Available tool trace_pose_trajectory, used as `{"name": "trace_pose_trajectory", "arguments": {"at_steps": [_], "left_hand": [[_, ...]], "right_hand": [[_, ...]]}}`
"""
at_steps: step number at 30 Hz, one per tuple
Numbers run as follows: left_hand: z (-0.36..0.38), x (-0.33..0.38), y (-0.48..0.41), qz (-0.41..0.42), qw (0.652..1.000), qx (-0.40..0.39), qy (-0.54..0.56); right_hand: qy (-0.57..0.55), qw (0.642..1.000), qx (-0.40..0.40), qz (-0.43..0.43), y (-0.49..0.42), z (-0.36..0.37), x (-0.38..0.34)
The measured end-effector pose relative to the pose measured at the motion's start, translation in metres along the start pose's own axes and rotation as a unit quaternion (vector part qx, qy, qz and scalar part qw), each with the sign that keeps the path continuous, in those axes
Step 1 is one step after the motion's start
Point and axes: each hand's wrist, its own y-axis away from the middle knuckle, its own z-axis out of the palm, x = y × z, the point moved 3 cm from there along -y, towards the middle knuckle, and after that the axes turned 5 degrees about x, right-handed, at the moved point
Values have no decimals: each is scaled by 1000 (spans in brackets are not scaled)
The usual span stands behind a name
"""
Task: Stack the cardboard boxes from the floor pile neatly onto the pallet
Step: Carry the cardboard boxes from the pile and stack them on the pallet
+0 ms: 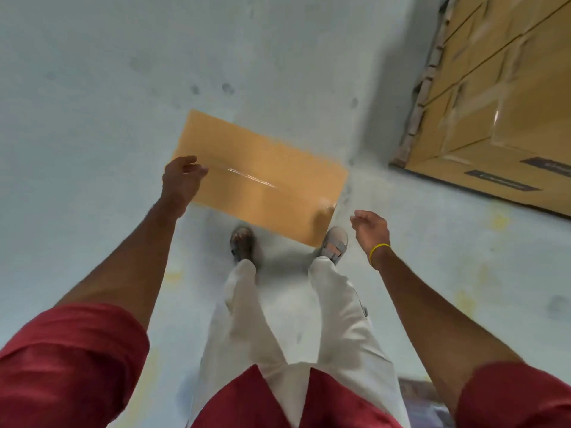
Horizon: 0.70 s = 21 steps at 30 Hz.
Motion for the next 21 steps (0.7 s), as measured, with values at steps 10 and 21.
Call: {"name": "trace_pose_trajectory", "arguments": {"at_steps": [10,21], "left_hand": [[14,-92,-162,15,985,61,-161],[-33,-73,-188,19,981,-128,-145]], "right_hand": [[-87,984,141,69,-109,102,90],[-106,983,80,129,-31,135,71]]}}
